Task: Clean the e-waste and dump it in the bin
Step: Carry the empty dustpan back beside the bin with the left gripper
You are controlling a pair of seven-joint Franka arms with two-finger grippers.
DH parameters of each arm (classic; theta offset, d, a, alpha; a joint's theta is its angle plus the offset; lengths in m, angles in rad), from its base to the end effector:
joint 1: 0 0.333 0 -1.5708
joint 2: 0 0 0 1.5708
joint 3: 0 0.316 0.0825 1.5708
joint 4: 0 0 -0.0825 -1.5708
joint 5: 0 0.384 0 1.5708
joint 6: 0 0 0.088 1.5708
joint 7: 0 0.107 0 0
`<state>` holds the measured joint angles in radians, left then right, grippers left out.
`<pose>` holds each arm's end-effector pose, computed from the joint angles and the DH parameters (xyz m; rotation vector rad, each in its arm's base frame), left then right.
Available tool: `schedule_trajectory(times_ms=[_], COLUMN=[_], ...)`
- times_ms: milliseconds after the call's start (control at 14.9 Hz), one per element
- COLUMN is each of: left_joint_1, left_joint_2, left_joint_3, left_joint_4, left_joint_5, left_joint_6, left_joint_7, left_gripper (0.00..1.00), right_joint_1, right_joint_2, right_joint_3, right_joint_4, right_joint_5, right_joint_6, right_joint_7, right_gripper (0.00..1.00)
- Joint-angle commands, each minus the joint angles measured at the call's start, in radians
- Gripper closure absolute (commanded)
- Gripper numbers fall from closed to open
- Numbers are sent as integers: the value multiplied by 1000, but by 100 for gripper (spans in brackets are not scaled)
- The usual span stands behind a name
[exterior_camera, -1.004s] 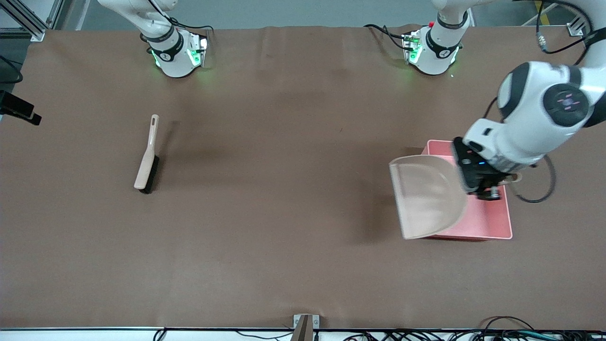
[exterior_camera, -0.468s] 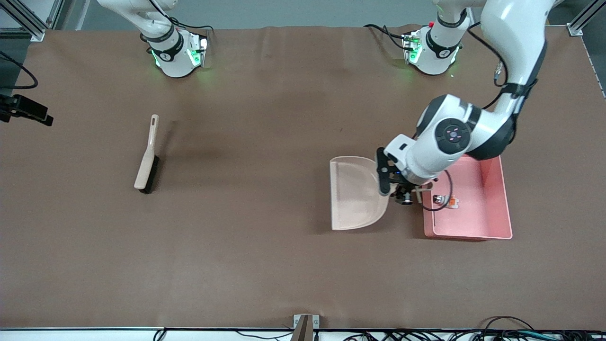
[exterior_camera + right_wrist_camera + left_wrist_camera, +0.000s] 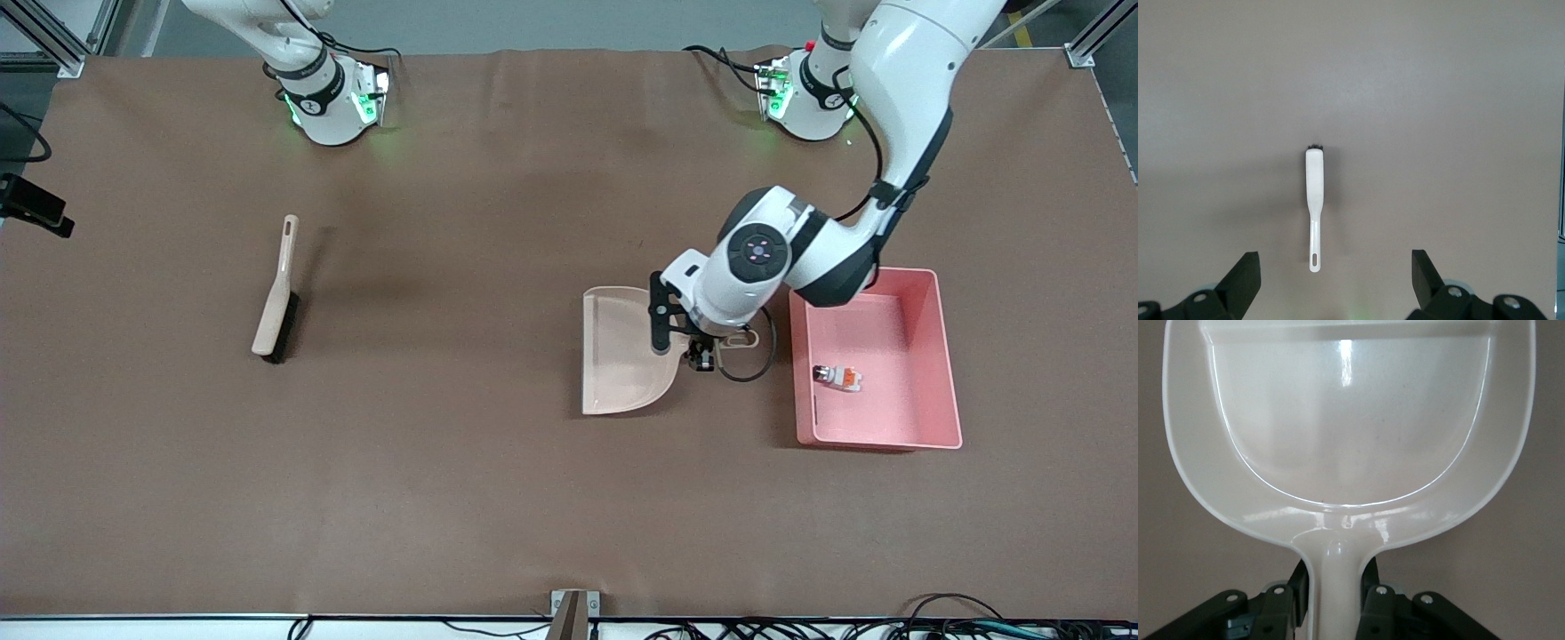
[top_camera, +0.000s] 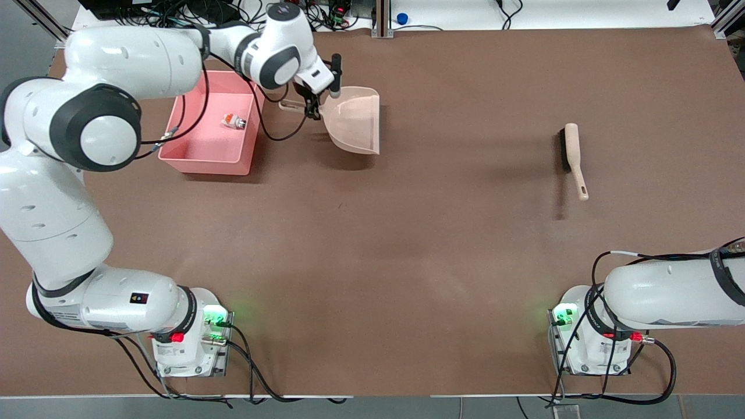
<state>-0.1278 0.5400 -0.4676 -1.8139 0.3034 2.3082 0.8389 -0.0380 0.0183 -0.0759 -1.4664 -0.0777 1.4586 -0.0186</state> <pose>0.5552 -0.3402 0.2708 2.2116 -2.2252 0.0432 0.5444 -0.0709 0.6538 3.0604 -0.1578 -0.0478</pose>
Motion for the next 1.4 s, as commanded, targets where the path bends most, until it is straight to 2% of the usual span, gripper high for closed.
schedule_trajectory(times_ms=[0, 335, 803, 1070, 1137, 1204, 1338], left_joint_1=[-18, -45, -70, -85, -87, -85, -79], left_joint_2=[15, 44, 90, 113, 116, 117, 110], left_joint_3=[1, 3, 1, 3, 3, 3, 3], left_joint_4=[1, 11, 30, 53, 54, 54, 59], left_joint_5=[62, 62, 123, 138, 138, 138, 129], left_joint_6=[16, 17, 33, 36, 36, 36, 36], left_joint_7=[-96, -125, -130, -129, -129, -129, -133], left_gripper=[100, 99, 97, 87, 76, 60, 3], right_joint_1=[-29, -28, -31, -31, -33, -34, -33], right_joint_2=[-9, -8, -6, -6, -6, -6, -6], right_joint_3=[-5, -2, -2, -2, -2, -2, -2], right_joint_4=[1, 3, 1, -3, -3, -5, -5], right_joint_5=[71, 70, 70, 68, 68, 68, 68], right_joint_6=[2, 2, 8, 6, 6, 6, 3], right_joint_7=[-1, 0, 0, 0, 0, 2, 0], right_gripper=[0, 0, 0, 0, 0, 0, 0])
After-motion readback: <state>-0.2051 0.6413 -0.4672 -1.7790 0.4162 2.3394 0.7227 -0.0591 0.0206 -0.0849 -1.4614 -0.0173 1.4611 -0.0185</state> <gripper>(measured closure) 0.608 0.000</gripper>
